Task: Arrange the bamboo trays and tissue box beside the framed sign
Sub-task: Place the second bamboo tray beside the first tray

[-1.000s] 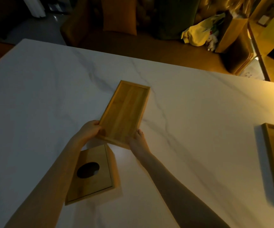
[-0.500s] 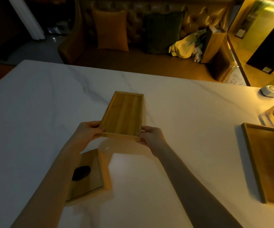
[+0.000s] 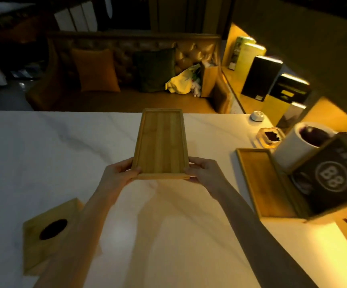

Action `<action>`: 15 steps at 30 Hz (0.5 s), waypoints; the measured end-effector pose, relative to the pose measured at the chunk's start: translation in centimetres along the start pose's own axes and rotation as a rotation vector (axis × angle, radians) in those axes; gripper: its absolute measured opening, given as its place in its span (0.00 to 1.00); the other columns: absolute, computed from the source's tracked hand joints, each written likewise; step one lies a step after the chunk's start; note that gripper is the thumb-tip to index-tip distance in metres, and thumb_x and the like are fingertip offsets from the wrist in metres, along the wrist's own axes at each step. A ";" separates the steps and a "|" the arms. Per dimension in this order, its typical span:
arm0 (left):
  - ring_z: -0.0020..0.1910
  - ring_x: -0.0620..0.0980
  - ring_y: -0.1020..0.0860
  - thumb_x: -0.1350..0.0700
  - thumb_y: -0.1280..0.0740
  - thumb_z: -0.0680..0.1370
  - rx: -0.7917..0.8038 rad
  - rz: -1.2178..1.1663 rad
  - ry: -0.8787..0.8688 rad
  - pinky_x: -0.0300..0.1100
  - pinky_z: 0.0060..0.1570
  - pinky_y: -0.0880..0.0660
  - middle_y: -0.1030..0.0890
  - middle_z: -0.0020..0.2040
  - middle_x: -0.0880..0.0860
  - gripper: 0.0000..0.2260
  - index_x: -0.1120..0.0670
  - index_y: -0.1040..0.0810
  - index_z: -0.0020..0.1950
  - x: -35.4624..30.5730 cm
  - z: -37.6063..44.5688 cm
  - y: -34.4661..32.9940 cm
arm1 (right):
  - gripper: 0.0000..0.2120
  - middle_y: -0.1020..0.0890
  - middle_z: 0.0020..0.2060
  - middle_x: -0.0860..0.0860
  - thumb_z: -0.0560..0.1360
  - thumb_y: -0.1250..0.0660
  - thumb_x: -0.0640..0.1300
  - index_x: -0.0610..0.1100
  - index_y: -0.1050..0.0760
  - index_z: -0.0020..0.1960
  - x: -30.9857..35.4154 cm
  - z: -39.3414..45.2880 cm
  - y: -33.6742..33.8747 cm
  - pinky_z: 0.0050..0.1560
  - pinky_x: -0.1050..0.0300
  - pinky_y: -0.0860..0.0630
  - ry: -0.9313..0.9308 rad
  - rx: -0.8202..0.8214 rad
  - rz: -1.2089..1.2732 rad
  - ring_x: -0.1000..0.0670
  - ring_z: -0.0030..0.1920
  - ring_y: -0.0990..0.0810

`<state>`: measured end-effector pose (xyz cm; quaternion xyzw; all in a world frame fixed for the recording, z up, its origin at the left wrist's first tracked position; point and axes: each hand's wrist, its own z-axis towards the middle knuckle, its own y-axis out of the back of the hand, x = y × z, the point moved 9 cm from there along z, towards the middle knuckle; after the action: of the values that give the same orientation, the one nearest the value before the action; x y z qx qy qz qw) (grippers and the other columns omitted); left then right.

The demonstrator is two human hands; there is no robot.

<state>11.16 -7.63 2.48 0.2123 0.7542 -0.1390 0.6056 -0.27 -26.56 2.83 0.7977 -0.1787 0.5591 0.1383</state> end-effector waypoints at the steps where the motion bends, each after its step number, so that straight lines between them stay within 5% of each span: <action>1: 0.50 0.50 0.19 0.64 0.34 0.72 0.014 0.000 -0.011 0.32 0.44 0.21 0.18 0.51 0.54 0.17 0.60 0.27 0.61 -0.2 -0.2 -1.2 | 0.20 0.20 0.42 0.50 0.72 0.35 0.32 0.36 0.31 0.64 0.0 -0.6 1.2 0.35 0.68 0.20 0.005 -0.020 -0.004 0.54 0.43 0.21; 6: 0.51 0.50 0.20 0.64 0.35 0.73 0.105 0.009 -0.031 0.36 0.48 0.21 0.20 0.52 0.53 0.17 0.59 0.27 0.62 -0.1 -0.9 -7.4 | 0.22 0.22 0.52 0.47 0.73 0.36 0.32 0.38 0.34 0.66 -1.7 -3.4 6.7 0.49 0.56 0.23 0.009 -0.145 -0.015 0.49 0.51 0.22; 10: 0.54 0.55 0.22 0.64 0.35 0.74 0.124 0.048 0.009 0.50 0.59 0.26 0.21 0.54 0.54 0.17 0.59 0.28 0.63 1.3 -1.1 -11.3 | 0.20 0.21 0.49 0.49 0.74 0.38 0.32 0.38 0.33 0.66 -4.1 -4.8 9.9 0.54 0.52 0.25 -0.021 -0.175 -0.003 0.48 0.53 0.23; 15: 0.53 0.56 0.21 0.61 0.36 0.75 0.129 0.140 0.023 0.53 0.59 0.26 0.19 0.50 0.52 0.14 0.55 0.26 0.60 3.7 -1.2 -14.8 | 0.18 0.21 0.51 0.47 0.75 0.39 0.33 0.40 0.31 0.65 -7.2 -5.0 12.9 0.57 0.50 0.25 -0.083 -0.200 -0.033 0.47 0.55 0.23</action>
<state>2.25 -19.39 -1.54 0.3047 0.7338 -0.1421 0.5904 -12.38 -35.09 -1.99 0.8053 -0.2259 0.5026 0.2190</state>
